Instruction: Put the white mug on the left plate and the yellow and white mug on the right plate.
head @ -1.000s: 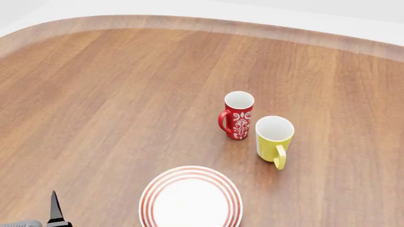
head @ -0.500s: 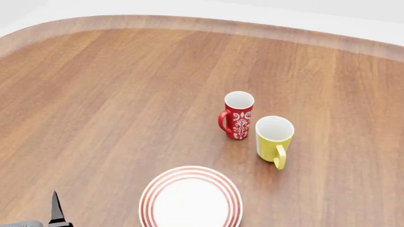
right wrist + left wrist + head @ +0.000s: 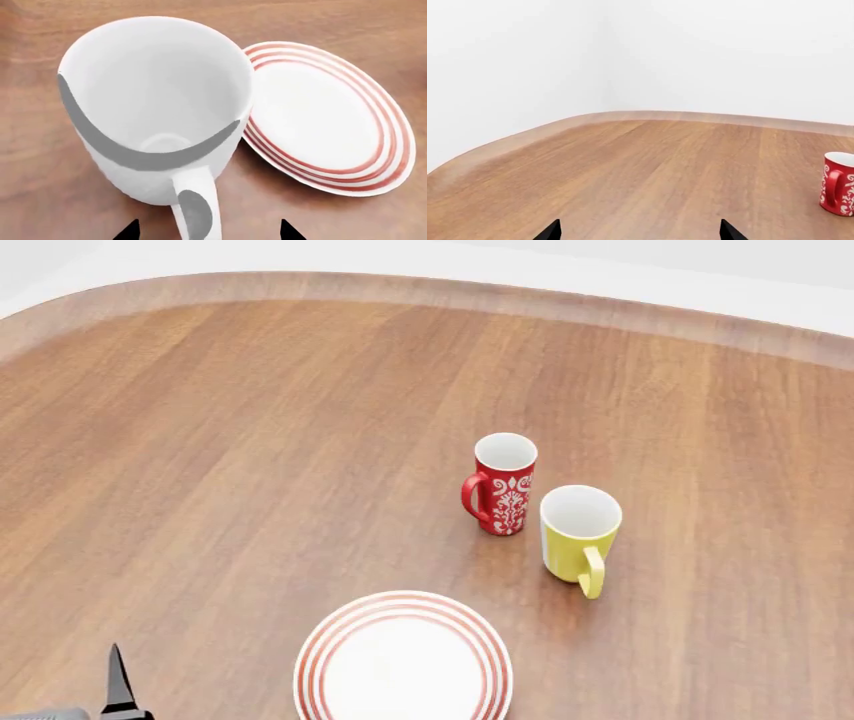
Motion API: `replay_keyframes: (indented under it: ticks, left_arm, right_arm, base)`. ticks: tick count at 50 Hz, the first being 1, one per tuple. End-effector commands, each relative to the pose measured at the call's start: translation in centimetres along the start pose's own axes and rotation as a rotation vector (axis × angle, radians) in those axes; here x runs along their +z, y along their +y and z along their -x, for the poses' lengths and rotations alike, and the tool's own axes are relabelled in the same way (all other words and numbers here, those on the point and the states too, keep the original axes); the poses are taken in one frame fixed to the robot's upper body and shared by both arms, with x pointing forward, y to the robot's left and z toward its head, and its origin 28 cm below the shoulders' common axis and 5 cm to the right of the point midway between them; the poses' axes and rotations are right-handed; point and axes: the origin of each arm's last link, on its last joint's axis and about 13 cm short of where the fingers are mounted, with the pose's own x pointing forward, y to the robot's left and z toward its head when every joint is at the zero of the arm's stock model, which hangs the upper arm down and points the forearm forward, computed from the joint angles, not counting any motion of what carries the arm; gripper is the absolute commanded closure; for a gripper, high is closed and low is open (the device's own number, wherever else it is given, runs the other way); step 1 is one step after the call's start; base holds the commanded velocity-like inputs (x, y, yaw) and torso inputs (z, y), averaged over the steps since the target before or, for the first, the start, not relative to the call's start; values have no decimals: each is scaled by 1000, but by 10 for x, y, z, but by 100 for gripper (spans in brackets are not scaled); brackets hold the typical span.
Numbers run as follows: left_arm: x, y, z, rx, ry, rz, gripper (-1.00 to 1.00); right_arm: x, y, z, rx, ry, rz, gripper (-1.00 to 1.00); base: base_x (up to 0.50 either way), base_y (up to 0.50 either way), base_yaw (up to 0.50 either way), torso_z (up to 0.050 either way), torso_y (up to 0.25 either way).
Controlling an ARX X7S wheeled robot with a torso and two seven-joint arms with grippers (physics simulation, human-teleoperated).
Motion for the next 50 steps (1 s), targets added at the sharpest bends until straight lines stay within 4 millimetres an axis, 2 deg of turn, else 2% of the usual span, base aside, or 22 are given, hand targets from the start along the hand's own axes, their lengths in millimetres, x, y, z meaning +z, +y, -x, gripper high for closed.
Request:
replay_keyframes:
  ticks: [1, 8, 9, 16, 31, 38, 50]
  left_arm:
    - [3, -2, 2, -33, -13, 29, -100]
    - [4, -2, 2, -32, -13, 30, -100]
    - [4, -2, 2, -32, -13, 30, -100]
    - [3, -2, 2, -34, -12, 28, -100]
    - [3, -3, 1, -36, -11, 28, -100]
    - [2, -4, 0, -36, -12, 28, -100]
    - [2, -3, 0, -37, -14, 27, -100]
  right_arm:
    - [-3, 0, -6, 25, 11, 5, -100]
    - [-4, 0, -3, 21, 5, -1, -100]
    - [-3, 0, -3, 21, 3, -4, 100]
    - [1, 4, 1, 33, -11, 15, 100]
    - [30, 18, 20, 37, -105, 111, 100]
    - [39, 22, 28, 3, -201, 122, 100]
    - [51, 18, 39, -113, -404, 30, 100]
  base:
    - [0, 0, 0, 0, 0]
    - [0, 0, 0, 0, 0]
    - [0, 0, 0, 0, 0]
    - [0, 0, 0, 0, 0]
    - [0, 0, 0, 0, 0]
    - [0, 0, 0, 0, 2]
    - [0, 0, 0, 0, 0]
